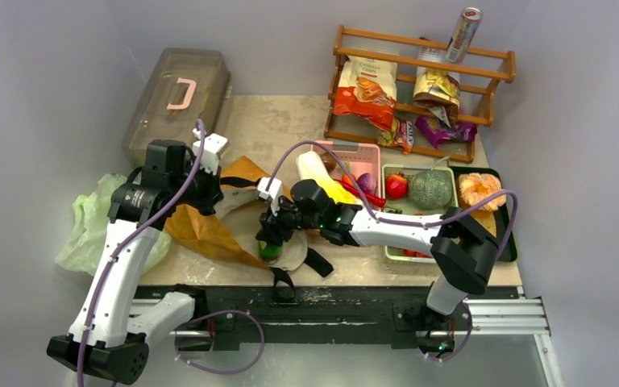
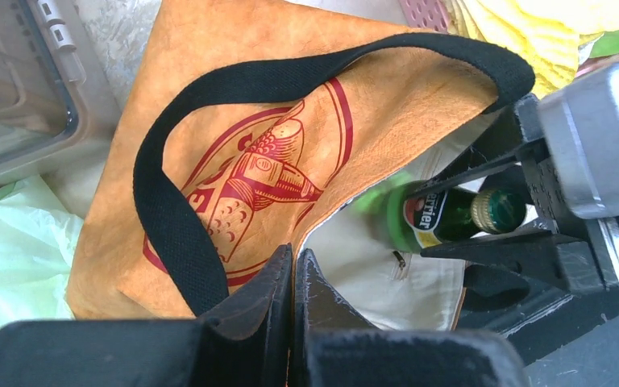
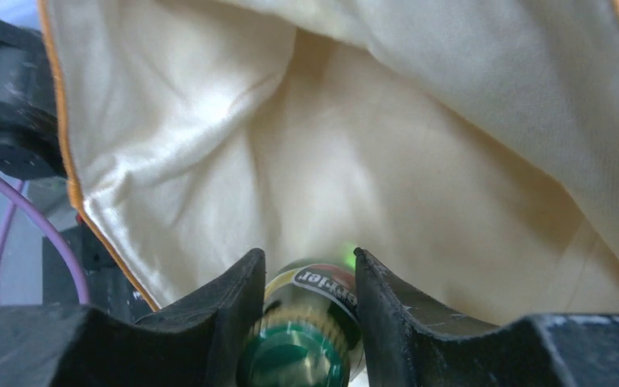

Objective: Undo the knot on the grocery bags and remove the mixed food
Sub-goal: Pick up the bottle from the takeout bag.

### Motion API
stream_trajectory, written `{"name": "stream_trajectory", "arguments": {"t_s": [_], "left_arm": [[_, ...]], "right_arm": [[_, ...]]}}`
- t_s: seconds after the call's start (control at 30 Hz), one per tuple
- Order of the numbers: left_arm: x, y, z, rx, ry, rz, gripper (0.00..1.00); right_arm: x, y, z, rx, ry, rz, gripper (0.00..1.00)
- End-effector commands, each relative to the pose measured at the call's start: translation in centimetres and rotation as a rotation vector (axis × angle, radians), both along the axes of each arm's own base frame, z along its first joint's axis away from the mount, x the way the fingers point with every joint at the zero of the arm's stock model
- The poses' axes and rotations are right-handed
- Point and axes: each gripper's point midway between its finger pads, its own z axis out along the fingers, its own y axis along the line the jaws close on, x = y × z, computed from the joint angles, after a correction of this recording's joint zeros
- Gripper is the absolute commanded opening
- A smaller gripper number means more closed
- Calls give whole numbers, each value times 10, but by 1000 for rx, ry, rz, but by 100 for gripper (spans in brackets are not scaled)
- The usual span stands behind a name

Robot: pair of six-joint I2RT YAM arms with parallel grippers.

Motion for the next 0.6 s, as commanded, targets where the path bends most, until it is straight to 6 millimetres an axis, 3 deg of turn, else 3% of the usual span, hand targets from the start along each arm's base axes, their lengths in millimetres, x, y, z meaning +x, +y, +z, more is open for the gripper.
{"name": "stream_trajectory", "arguments": {"t_s": [0.0,0.1,0.37,0.5,0.57], "left_arm": [[5,-2,18,-17,-59,-1,0],[4,-1,18,-10,-63,-5,0],[1,1,16,-1,-60,-7,0],[1,1,16,0,-63,-9,0],[2,1,16,1,-64,-11,0]], "right_arm": [[5,24,95,331,-135,30,0],[5,23,93,355,-177,40,0],[-3,17,45,243,-181,101,0],[-9,15,41,219,-187,145,0],[-12,17,40,210,-174,159,25]]}}
